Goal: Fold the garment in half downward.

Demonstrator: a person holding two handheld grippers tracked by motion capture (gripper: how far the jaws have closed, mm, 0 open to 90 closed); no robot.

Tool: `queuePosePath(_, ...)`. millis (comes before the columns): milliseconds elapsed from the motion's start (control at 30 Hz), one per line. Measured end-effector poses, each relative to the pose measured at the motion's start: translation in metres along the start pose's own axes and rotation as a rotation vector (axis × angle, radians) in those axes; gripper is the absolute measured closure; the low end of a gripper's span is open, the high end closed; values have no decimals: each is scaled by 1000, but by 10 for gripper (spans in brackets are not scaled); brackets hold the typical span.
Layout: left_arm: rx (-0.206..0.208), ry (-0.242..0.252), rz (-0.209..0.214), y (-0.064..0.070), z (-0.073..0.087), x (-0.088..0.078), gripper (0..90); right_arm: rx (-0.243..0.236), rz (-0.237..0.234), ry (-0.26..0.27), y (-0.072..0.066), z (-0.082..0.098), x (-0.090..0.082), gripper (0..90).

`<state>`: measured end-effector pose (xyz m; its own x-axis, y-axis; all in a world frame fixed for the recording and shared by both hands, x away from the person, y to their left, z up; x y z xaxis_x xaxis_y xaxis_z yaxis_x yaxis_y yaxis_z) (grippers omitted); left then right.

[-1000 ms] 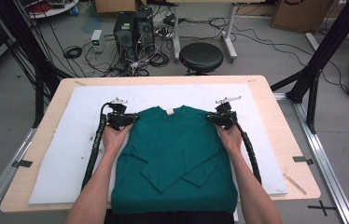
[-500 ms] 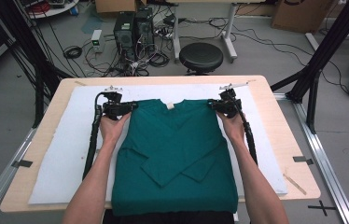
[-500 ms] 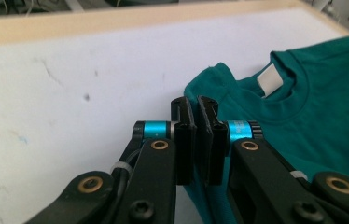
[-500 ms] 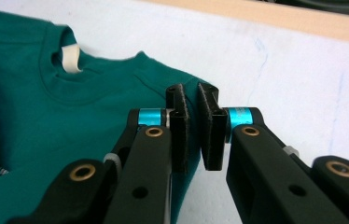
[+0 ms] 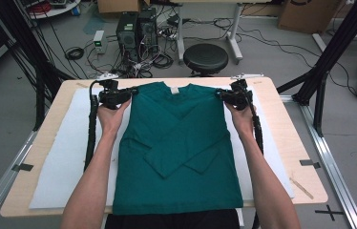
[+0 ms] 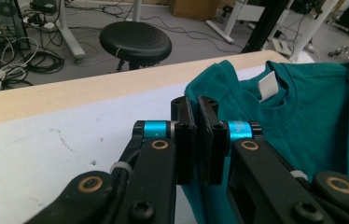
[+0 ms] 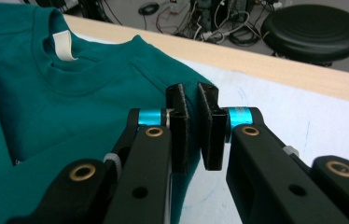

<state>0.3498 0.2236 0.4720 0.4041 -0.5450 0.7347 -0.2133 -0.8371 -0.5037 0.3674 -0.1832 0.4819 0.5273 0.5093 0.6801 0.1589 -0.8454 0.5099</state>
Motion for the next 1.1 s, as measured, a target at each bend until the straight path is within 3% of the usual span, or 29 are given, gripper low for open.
queuePosePath(133, 51, 13, -2, 5, -7, -2, 856, 5, -14, 19, 1, -5, -3, 848)
queuePosePath(233, 58, 21, -4, 7, -11, -4, 856, -17, -2, 36, -3, -8, -6, 848)
queuePosePath(467, 61, 74, 5, 7, -16, -11, 856, 5, -4, 65, 1, -10, -12, 848)
queuePosePath(867, 63, 25, 20, 7, -2, -13, 854, 13, -44, 6, 1, -2, -9, 847)
queuePosePath(967, 83, 24, 34, 11, 1, -16, 854, 8, -53, -23, -1, 1, -10, 846)
queuePosePath(1100, 100, 21, 47, 15, 10, -22, 854, -9, -61, -17, -5, 13, -15, 847)
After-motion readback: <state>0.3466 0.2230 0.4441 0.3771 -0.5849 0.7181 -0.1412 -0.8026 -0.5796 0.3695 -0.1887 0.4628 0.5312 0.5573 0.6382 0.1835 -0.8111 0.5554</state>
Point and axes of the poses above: each handheld gripper's, and its own axes: x roughly forward along the jaws, z roughly out of its underside, y roughly to its right, the point moved 2 cm from there along x, roughly forward along the jaws
